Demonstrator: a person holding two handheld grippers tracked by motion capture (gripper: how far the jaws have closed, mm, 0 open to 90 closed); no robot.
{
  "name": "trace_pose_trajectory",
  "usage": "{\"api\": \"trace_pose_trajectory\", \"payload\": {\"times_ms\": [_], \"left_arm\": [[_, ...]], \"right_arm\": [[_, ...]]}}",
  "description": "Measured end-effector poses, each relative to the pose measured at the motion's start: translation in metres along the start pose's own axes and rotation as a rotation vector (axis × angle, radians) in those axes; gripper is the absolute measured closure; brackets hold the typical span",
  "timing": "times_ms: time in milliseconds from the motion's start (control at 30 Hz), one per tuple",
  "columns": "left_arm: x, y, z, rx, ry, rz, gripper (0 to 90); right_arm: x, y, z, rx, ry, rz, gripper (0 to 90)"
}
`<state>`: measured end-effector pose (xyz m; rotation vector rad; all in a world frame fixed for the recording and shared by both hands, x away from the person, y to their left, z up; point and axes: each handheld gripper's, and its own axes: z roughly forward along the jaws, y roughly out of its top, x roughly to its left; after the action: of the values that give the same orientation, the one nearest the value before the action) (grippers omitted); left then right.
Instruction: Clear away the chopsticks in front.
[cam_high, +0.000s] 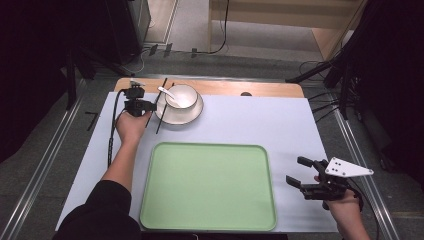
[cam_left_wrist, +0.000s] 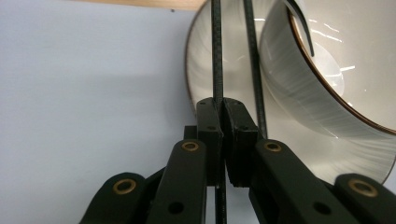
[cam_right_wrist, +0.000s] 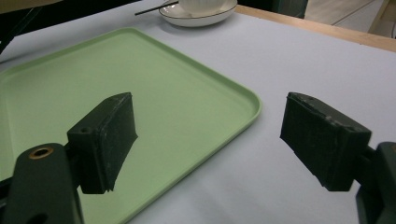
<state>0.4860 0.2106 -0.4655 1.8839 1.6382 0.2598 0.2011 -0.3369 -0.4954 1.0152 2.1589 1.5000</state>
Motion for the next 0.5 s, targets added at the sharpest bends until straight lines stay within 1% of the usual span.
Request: {"api": "trace_pose_trajectory", "payload": {"times_ms": [100,133,167,200,233,300,333,367,400,500], "left_arm": [[0.006,0.002,-0.015,-0.016,-0.008,-0.005,86.5],[0.008,0.003,-0.022,-0.01,-0.017,0.001,86.4],[0.008,0.002,-0.025,-0.007,-0.027,-0.003,86.5],[0.008,0.002,-0.03,0.004,-0.046,-0.005,86.4],[0.007,0.001,-0.037,0.008,-0.056,0.006,86.5],[0.004,0.0,-0.047,0.006,-0.059,0.032,86.4],[0.002,-0.001,-0.056,-0.005,-0.074,0.041,86.5],[0.001,-0.001,-0.059,-0.007,-0.077,0.047,86.5],[-0.001,-0.002,-0.066,-0.013,-0.093,0.054,86.5],[-0.01,-0.007,-0.082,-0.02,-0.121,0.086,86.5]], "right_arm": [[0.0,0.0,0.001,0.004,0.0,0.001,18.4],[0.0,0.0,0.001,0.004,0.002,0.001,18.4],[0.0,0.0,0.001,0.005,0.003,0.001,18.4],[0.0,0.001,0.001,0.004,0.003,0.001,18.4],[0.0,0.001,0.002,0.003,0.003,-0.001,18.4],[0.0,0.001,0.002,0.001,0.003,-0.002,18.4],[0.0,0.001,0.002,0.002,0.004,-0.003,18.5],[0.001,0.002,0.002,0.003,0.005,-0.003,18.4],[0.001,0.002,0.003,0.004,0.007,-0.002,18.4],[0.001,0.002,0.003,0.004,0.009,-0.005,18.4]]}}
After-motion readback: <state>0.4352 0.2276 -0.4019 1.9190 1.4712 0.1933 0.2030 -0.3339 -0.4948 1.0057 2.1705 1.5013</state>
